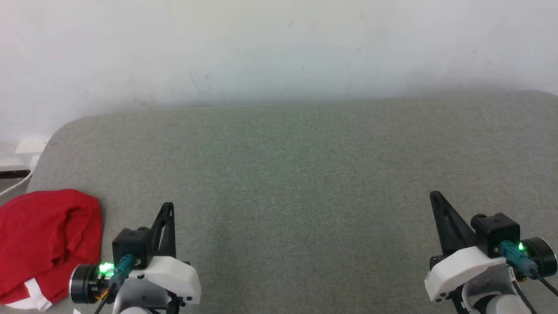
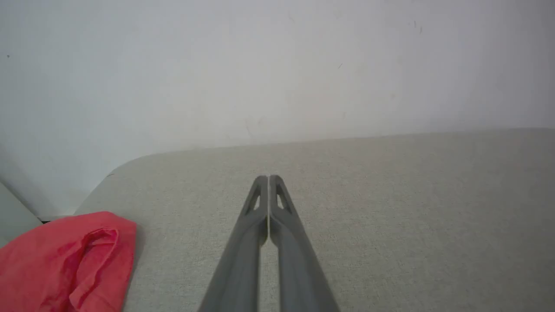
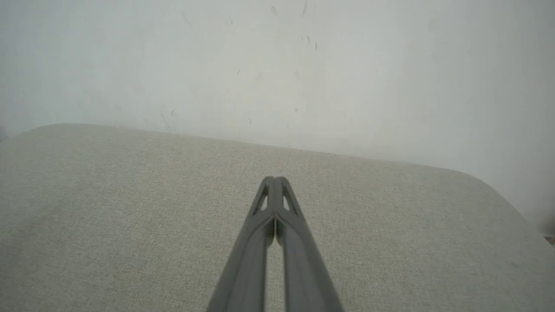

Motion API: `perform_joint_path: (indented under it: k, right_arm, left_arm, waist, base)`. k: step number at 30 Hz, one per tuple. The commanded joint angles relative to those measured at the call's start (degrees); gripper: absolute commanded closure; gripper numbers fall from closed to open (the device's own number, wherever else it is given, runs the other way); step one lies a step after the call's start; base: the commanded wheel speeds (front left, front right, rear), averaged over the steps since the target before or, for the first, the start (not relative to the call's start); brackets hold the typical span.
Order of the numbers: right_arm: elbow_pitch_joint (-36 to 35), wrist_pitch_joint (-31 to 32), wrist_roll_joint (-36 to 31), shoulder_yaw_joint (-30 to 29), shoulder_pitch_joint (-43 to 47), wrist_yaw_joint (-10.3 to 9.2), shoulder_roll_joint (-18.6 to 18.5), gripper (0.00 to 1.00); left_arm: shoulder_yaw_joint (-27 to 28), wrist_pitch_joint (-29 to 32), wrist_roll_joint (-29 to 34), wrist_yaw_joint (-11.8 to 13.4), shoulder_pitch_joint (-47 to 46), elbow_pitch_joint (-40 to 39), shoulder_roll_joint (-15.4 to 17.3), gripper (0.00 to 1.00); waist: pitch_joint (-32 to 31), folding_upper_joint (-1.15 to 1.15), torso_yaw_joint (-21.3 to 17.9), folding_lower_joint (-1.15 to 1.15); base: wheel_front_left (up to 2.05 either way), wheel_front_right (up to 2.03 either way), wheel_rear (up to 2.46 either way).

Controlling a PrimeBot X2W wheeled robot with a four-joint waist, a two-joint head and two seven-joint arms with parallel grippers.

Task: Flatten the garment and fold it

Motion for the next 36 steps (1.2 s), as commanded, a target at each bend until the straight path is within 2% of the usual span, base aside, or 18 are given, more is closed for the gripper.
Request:
perform_joint_path:
  k: [1, 18, 19, 36]
  right_arm:
    - [0.07, 0.03, -0.43, -0.01, -0.85, -0.05, 0.21, 1.0]
    - [0.07, 0.03, -0.43, -0.01, -0.85, -0.05, 0.21, 1.0]
    - [0.0, 0.0, 0.01, 0.0, 0.0, 0.0, 0.0, 0.0]
    - [0.8, -1.7, 1.66, -0.75, 0.12, -0.01, 0.0, 0.0]
  left_arm:
    - [0.25, 0.01, 0.37, -0.46, -0.73, -0.29, -0.18, 1.0]
    - [0.25, 0.01, 0.37, -0.46, -0.73, -0.29, -0.18, 1.0]
    - [0.0, 0.0, 0.0, 0.0, 0.0, 0.0, 0.0, 0.0]
    - [-0.76, -1.7, -1.78, -0.51, -0.7, 1.1, -0.02, 0.0]
  waist:
    - [0.0, 0.0, 0.0, 0.0]
    - [0.0, 0.0, 0.0, 0.0]
    - [0.0, 0.0, 0.0, 0.0]
    - [0.06, 0.0, 0.1, 0.0]
  base:
    - [0.0, 0.0, 0.0]
    - [0.0, 0.0, 0.0]
    - [0.0, 0.0, 0.0]
    - [0.0, 0.0, 0.0]
